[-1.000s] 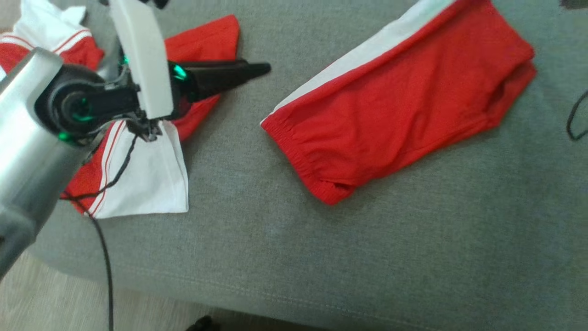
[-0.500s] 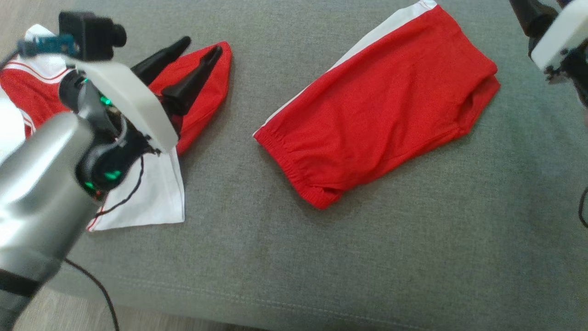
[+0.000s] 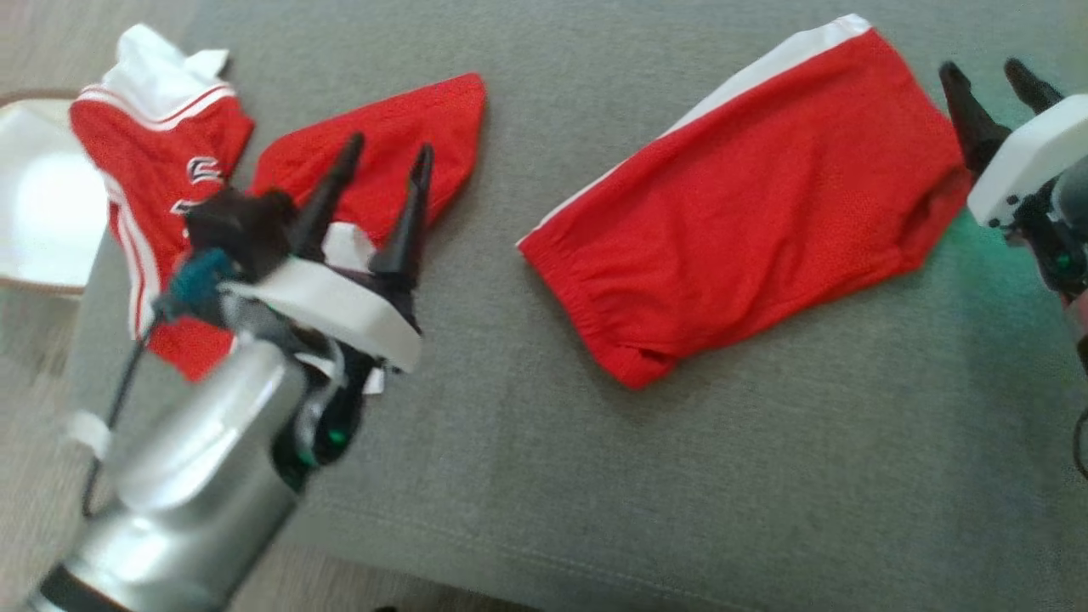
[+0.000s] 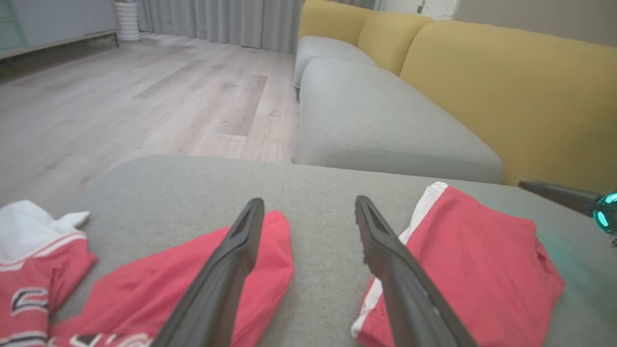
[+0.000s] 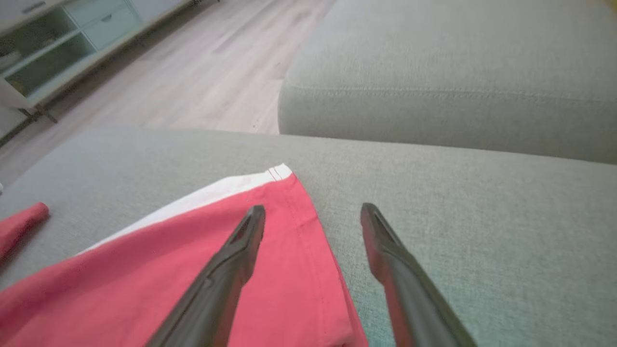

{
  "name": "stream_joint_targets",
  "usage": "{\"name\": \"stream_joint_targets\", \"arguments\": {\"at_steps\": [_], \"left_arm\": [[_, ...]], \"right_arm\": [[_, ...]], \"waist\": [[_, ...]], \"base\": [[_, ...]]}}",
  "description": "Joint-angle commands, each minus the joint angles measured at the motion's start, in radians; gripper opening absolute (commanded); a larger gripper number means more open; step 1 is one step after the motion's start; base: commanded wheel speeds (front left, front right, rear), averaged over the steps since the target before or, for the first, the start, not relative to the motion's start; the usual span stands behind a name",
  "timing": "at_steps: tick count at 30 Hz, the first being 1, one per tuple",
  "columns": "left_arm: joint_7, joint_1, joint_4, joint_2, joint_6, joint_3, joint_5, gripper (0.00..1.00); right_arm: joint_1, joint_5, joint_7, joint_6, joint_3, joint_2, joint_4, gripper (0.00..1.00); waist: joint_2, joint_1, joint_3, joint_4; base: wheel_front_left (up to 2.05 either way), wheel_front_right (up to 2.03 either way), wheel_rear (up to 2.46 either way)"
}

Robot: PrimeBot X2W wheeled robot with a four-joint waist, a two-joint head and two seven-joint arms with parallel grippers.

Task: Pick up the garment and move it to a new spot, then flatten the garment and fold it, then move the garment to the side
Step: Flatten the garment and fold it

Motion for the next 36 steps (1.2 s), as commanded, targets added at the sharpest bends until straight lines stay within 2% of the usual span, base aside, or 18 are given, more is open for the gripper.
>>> {"name": "stream_joint_targets", "arguments": {"at_steps": [1, 7, 12, 17, 18, 19, 20, 21, 27, 31, 36], "left_arm": [[-0.012, 0.001, -0.041, 0.010, 0.010, 0.073, 0.017, 1.00], [-0.012, 0.111, -0.065, -0.066, -0.013, 0.143, 0.066, 1.00], [-0.012, 0.167, -0.057, -0.107, -0.038, 0.194, 0.102, 1.00], [-0.012, 0.201, -0.053, -0.139, -0.058, 0.235, 0.135, 1.00], [-0.012, 0.206, -0.052, -0.145, -0.062, 0.240, 0.142, 1.00], [-0.012, 0.210, -0.050, -0.150, -0.066, 0.245, 0.148, 1.00], [-0.012, 0.214, -0.047, -0.155, -0.070, 0.248, 0.154, 1.00], [-0.012, 0.217, -0.044, -0.159, -0.073, 0.252, 0.160, 1.00], [-0.012, 0.237, -0.028, -0.170, -0.087, 0.275, 0.189, 1.00], [-0.012, 0.245, -0.022, -0.173, -0.093, 0.285, 0.201, 1.00], [-0.012, 0.263, -0.014, -0.163, -0.095, 0.299, 0.213, 1.00]], "right_arm": [[-0.043, -0.004, 0.016, -0.001, 0.018, -0.005, 0.011, 1.00], [-0.105, 0.016, 0.153, -0.001, 0.055, 0.000, 0.197, 1.00], [-0.119, 0.043, 0.330, -0.001, 0.062, 0.030, 0.340, 1.00], [-0.103, 0.088, 0.448, -0.001, 0.079, 0.061, 0.336, 1.00], [-0.099, 0.093, 0.452, -0.001, 0.082, 0.060, 0.330, 0.96], [-0.096, 0.096, 0.445, -0.001, 0.084, 0.058, 0.323, 0.65], [-0.094, 0.097, 0.432, -0.001, 0.087, 0.056, 0.318, 0.38], [-0.093, 0.095, 0.411, -0.001, 0.089, 0.052, 0.315, 0.00], [-0.106, 0.090, 0.227, -0.001, 0.078, 0.054, 0.313, 0.00], [-0.101, 0.115, 0.178, -0.001, 0.062, 0.071, 0.321, 0.00], [-0.064, 0.159, 0.120, -0.001, 0.046, 0.091, 0.313, 0.00]], "waist": [[-0.0001, 0.0001, 0.014, 0.030], [-0.0001, 0.0001, 0.026, 0.089], [-0.0001, 0.0001, 0.010, 0.113], [-0.0001, 0.0001, -0.003, 0.118], [-0.0001, 0.0001, -0.005, 0.119], [-0.0001, 0.0001, -0.006, 0.119], [-0.0001, 0.0001, -0.008, 0.118], [-0.0001, 0.0001, -0.010, 0.118], [-0.0001, 0.0001, -0.031, 0.082], [-0.0001, 0.0001, -0.049, 0.043], [-0.0001, 0.0001, -0.086, -0.043]], "base": [[0.00, 0.00, 0.00], [0.00, 0.00, 0.00], [0.00, 0.00, 0.00], [0.00, 0.00, 0.00], [0.00, 0.00, 0.00], [0.00, 0.00, 0.00], [0.00, 0.00, 0.00], [0.00, 0.00, 0.00], [0.00, 0.00, 0.00], [0.00, 0.00, 0.00], [0.00, 0.00, 0.00]]}}
